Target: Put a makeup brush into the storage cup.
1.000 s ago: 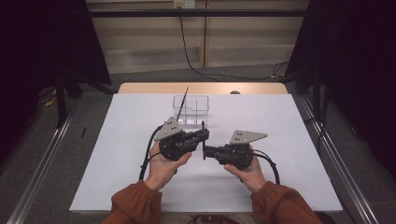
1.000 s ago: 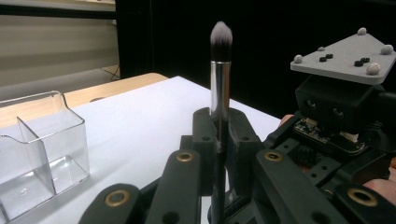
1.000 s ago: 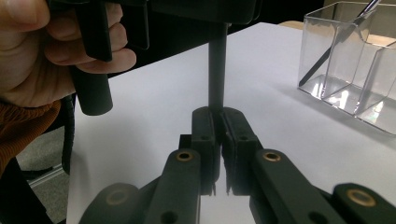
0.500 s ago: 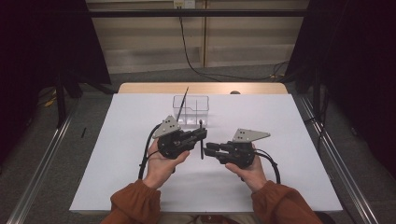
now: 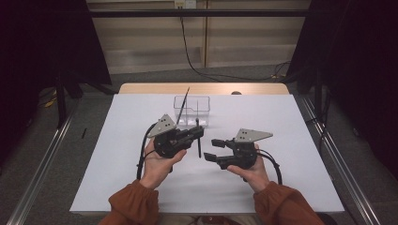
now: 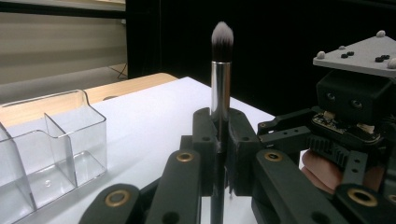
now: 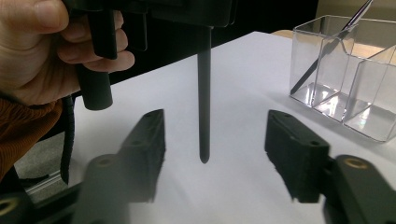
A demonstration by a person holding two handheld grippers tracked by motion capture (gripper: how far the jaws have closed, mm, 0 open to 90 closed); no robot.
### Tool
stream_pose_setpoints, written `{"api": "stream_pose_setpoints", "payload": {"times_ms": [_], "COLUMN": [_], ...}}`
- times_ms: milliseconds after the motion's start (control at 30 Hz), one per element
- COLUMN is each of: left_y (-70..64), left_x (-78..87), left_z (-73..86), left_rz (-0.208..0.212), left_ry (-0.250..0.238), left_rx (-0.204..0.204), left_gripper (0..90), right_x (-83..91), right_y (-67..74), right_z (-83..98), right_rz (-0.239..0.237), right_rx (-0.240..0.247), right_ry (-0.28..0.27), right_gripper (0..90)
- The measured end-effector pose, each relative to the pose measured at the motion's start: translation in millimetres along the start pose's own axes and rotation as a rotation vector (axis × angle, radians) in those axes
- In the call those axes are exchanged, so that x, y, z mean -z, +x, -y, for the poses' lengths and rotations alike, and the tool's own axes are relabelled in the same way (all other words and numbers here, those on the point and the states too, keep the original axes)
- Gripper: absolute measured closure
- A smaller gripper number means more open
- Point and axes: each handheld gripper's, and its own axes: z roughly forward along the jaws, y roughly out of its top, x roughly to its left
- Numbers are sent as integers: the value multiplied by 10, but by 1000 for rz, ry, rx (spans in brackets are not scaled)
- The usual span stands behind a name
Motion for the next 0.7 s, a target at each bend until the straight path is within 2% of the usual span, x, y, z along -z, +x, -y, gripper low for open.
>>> {"api": "stream_pose_setpoints", "payload": {"times_ms": [267, 333, 367, 433, 700], "left_y": [6, 9, 15, 22, 74], "left_x": [35, 53, 62, 69, 130], "left_z": [-10, -15, -18, -19, -43], "left_rz": [-11, -7, -11, -14, -33], "left_ry": [-10, -11, -10, -13, -14], "left_rx": [-3, -7, -12, -6, -8], "left_gripper": [841, 841, 840, 841, 841], "right_x": [25, 32, 34, 45, 72], "right_y": [-29, -39, -44, -45, -35], "right_z": [-12, -11, -9, -12, -7], "right_rz": [8, 16, 12, 28, 59], "right_rx": [-7, -11, -16, -16, -17], "right_ry": [-12, -6, -9, -8, -6], "right_gripper": [168, 87, 85, 37, 32]}}
